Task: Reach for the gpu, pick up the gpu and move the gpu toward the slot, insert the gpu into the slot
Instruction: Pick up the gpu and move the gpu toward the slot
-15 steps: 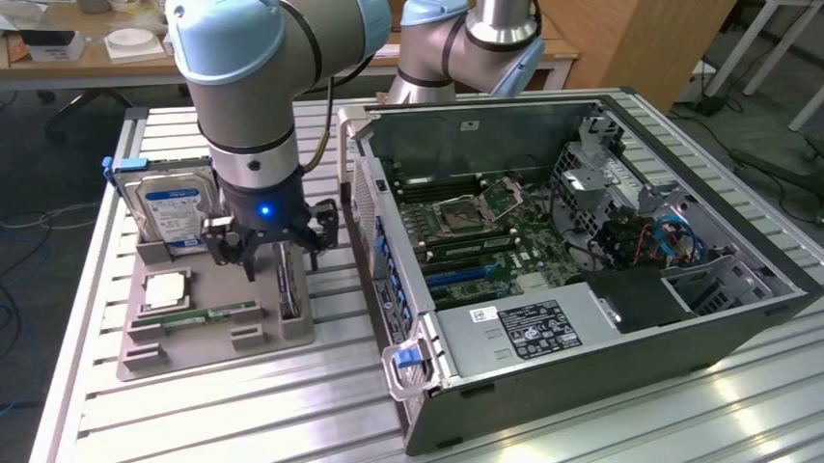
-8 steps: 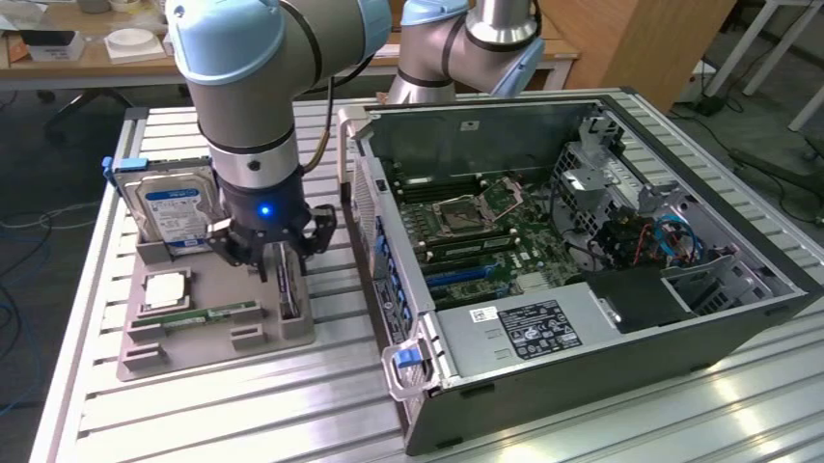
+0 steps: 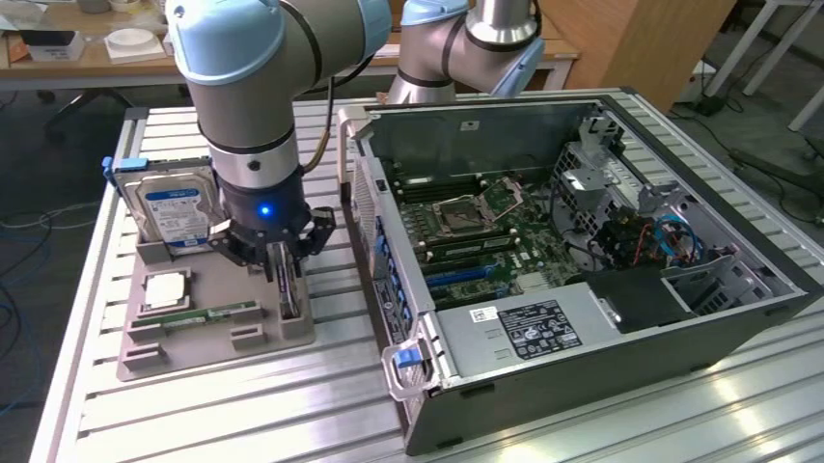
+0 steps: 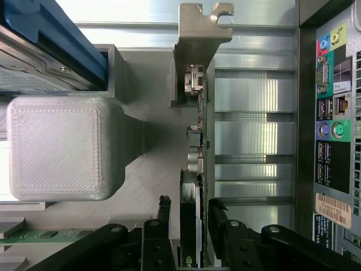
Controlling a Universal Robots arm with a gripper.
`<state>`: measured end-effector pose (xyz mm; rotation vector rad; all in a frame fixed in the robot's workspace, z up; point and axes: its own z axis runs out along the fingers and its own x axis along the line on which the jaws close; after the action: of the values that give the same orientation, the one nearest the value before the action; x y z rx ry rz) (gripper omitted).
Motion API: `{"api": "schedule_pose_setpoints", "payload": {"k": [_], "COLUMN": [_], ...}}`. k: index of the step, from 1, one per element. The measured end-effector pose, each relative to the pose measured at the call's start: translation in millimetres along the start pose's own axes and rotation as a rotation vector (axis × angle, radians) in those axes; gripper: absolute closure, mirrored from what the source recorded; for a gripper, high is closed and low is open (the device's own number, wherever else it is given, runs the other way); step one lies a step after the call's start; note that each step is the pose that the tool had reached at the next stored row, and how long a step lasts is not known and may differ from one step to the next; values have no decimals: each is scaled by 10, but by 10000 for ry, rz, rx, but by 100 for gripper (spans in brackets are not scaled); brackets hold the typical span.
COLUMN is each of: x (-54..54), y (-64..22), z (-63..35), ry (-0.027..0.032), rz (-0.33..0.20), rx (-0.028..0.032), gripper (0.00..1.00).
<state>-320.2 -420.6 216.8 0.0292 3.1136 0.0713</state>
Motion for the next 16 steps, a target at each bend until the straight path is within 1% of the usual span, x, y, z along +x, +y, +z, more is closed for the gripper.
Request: {"api": "schedule_pose_setpoints", "payload": {"k": [16], "x": [-13], "y": [8], "z": [1], "ry": [0], "rz": [0], "rx": [0], "gripper": [60]}}
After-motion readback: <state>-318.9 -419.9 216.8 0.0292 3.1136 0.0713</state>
